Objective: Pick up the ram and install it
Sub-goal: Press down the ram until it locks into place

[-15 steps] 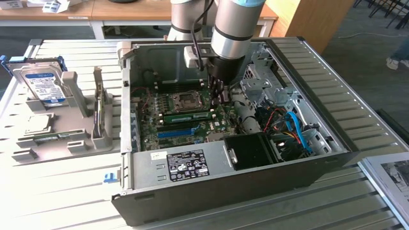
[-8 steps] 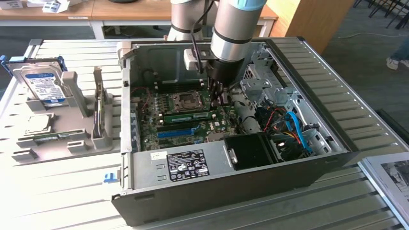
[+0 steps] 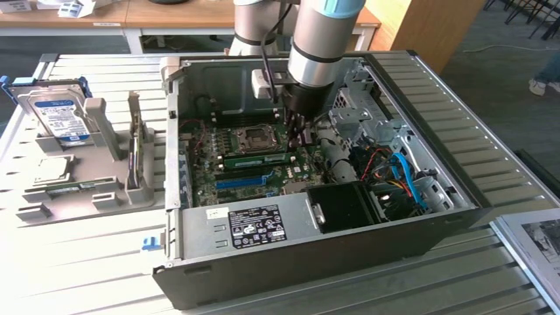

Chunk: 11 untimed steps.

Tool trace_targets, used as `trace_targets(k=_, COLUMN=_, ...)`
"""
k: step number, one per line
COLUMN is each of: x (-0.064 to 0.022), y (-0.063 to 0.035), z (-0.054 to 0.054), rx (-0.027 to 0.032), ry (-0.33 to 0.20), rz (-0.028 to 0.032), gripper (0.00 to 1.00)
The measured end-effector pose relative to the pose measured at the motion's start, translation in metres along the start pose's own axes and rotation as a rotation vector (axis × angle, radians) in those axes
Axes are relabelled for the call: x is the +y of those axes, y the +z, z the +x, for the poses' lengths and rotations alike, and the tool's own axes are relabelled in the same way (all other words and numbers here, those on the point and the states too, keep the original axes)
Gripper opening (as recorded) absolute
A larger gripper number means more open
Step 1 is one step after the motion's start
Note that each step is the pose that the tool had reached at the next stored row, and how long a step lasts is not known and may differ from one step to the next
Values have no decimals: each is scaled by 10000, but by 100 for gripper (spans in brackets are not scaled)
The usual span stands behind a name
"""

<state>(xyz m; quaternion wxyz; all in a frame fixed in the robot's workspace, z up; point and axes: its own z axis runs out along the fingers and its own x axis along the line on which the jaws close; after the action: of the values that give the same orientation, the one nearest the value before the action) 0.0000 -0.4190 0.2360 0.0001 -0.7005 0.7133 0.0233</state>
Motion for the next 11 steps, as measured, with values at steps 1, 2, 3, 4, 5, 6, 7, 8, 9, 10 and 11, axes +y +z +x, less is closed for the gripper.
trace_targets(k=1, x=0, y=6, z=0, rx=1, ry=0, rz=0, gripper=10)
trace_targets(k=2, x=-1, y=12, z=0, rx=0, ry=0, rz=0, gripper=10)
trace_targets(k=3, x=0, y=14, z=1, rx=1, ry=0, rz=0, gripper=10)
trace_targets(k=4, x=0, y=13, z=1, rx=3, ry=0, rz=-1, gripper=10)
trace_targets(k=5, x=0, y=13, z=1, rx=3, ry=0, rz=-1, gripper=10)
trace_targets(k=6, x=0, y=14, z=1, rx=2, ry=0, rz=-1, gripper=10)
trace_targets(k=7, x=-1, y=14, z=0, rx=1, ry=0, rz=0, gripper=10)
trace_targets(k=8, x=-1, y=16, z=-3, rx=-2, ry=1, rz=1, gripper=10)
trace_targets(k=9, x=0, y=17, z=-10, rx=-2, ry=1, rz=1, gripper=10)
trace_targets(k=10, x=0, y=17, z=-16, rx=0, ry=1, rz=0, gripper=10)
trace_targets(k=11, x=0, y=18, z=-23, rx=0, ry=0, rz=0, gripper=10)
